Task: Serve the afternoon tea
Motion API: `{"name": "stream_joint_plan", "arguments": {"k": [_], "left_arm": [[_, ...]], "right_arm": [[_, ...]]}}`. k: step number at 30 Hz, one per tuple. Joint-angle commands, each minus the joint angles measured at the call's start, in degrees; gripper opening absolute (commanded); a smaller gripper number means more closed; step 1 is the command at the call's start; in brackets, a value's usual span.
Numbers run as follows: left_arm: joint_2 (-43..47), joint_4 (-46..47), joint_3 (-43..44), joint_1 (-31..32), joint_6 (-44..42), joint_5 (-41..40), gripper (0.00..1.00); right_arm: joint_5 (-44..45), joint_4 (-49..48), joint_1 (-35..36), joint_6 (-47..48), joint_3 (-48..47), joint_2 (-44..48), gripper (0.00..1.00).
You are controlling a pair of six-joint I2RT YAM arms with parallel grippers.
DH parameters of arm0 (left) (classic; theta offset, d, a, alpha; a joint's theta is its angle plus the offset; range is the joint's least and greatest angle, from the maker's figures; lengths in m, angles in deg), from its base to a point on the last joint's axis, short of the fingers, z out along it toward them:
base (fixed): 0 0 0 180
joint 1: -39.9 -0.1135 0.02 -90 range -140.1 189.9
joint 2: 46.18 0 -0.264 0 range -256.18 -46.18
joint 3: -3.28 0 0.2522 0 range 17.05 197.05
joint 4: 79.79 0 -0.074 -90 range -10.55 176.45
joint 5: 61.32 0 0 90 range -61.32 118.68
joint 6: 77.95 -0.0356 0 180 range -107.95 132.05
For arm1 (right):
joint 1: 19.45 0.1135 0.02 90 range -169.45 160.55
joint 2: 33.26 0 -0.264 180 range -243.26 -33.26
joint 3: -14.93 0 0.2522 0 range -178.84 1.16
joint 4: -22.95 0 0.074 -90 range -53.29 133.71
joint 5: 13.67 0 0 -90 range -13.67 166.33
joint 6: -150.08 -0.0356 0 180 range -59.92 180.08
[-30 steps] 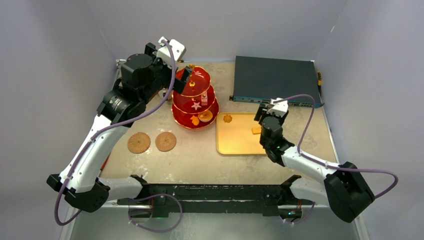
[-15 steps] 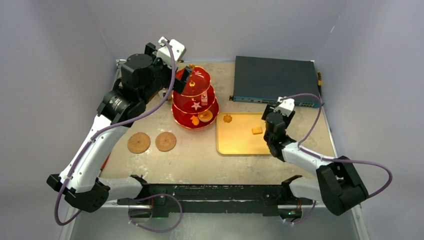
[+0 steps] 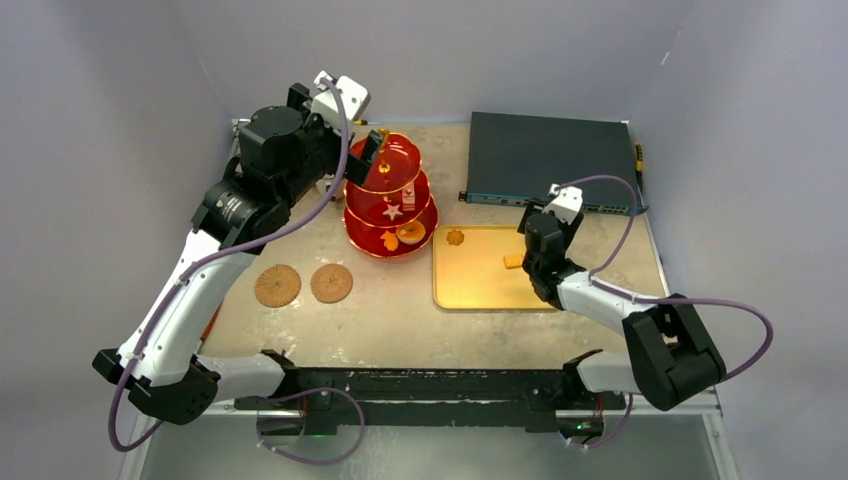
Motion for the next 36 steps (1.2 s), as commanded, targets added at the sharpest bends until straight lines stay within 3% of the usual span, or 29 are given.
{"name": "stream_joint_plan", "arguments": {"k": [1,28,36], "left_arm": [[0.2,0.8,3.1,-0.3,-0.7,-0.1,0.99],[1.1,-0.1,4.1,-0.3,-0.6,0.1,0.99],[1.2,-0.2,4.2,-0.3,-0.6,0.1,0.99]], "right_arm": [[0.5,0.1,-0.8,-1.8,-2.9,-0.2,0.67],[-2.1,6.2,-2.0,-5.1,-6.4,-2.0,0.62],[-4.0,6.9,2.8,-8.0,-7.8,-3.4,0.58]]}}
